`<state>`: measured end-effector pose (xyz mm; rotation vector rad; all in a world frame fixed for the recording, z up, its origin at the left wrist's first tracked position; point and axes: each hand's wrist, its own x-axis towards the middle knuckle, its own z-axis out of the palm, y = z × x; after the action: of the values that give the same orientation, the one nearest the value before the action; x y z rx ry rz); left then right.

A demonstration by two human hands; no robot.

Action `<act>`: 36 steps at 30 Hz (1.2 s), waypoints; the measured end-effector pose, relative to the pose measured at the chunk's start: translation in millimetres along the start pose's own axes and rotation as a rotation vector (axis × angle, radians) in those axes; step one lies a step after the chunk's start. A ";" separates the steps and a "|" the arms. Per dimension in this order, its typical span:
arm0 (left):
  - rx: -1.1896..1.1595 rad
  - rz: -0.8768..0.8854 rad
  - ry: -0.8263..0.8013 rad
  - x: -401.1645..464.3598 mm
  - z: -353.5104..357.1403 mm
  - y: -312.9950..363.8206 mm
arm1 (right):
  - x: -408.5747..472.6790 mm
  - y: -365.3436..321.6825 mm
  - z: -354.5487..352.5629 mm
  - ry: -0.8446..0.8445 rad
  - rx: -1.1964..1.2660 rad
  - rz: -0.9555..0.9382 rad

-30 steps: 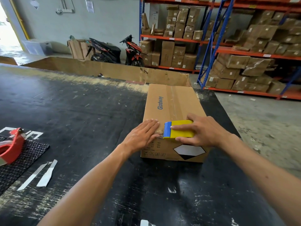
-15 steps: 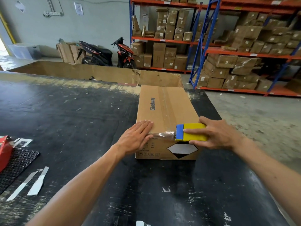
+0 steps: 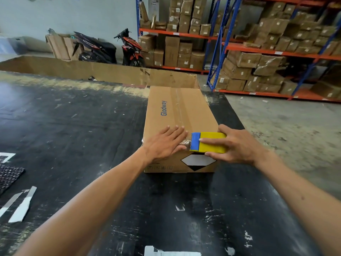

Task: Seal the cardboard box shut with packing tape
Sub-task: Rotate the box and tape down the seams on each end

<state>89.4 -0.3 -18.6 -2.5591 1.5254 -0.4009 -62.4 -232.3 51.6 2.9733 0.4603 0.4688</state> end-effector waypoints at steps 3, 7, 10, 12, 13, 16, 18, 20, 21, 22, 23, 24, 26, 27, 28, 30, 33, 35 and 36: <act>0.023 0.013 0.001 -0.3 3.9 -0.9 | -0.9 -0.3 -0.1 0.029 0.025 -0.017; -0.003 0.007 -0.009 0.9 2.6 -2.9 | 2.1 5.7 -1.6 0.023 0.045 -0.028; -0.058 -0.005 -0.014 -1.5 -3.4 -1.1 | 1.9 13.5 -6.0 0.008 0.029 -0.057; -0.057 -0.004 -0.037 -0.6 -1.0 -2.1 | -3.6 22.6 -4.8 0.016 0.021 -0.084; -0.062 -0.009 -0.052 -0.5 -2.5 -2.5 | -6.6 28.5 -4.7 0.015 0.034 -0.098; -0.058 -0.020 -0.069 -0.2 -5.8 -0.7 | -15.6 49.0 -5.4 0.003 0.072 -0.145; -0.063 -0.026 -0.070 -1.5 -8.8 0.0 | -21.4 65.4 -5.8 -0.021 0.074 -0.161; -0.069 -0.029 -0.062 -3.1 -9.7 -0.1 | -29.2 79.2 -6.8 -0.025 0.076 -0.167; -0.066 -0.028 -0.057 -3.5 -9.3 0.5 | -32.9 84.8 -4.9 -0.024 0.076 -0.175; -0.067 -0.025 -0.045 -3.0 -8.2 0.5 | -35.5 89.4 -1.5 -0.020 0.075 -0.182; -0.073 -0.029 -0.036 -2.7 -7.5 0.4 | -36.8 93.0 2.0 -0.014 0.075 -0.188; -0.076 -0.033 -0.033 -2.9 -7.2 0.1 | -36.6 95.3 4.2 -0.009 0.077 -0.194; -0.081 -0.038 -0.025 -3.6 -7.7 0.6 | -34.8 99.2 5.9 -0.014 0.076 -0.216; -0.090 -0.047 -0.023 -3.4 -9.3 2.8 | -34.2 101.2 6.6 -0.028 0.073 -0.232; -0.097 -0.064 -0.021 -1.7 -12.3 6.1 | -33.9 103.7 7.4 -0.042 0.072 -0.242; -0.070 -0.107 -0.002 12.1 -23.1 16.4 | -31.5 109.8 8.0 -0.060 0.075 -0.254; -0.064 -0.101 0.047 43.6 -31.9 35.6 | -27.5 118.6 9.2 -0.042 0.100 -0.277; -0.144 -0.047 -0.017 55.6 -24.9 41.2 | -26.0 121.8 8.7 -0.032 0.099 -0.313; -0.178 -0.031 -0.073 57.9 -21.3 41.7 | -25.5 122.6 8.6 -0.022 0.089 -0.336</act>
<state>74.2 -70.7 0.4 -2.6999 1.5630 -0.1801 -48.5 -357.0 53.5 2.8918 0.9794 0.3875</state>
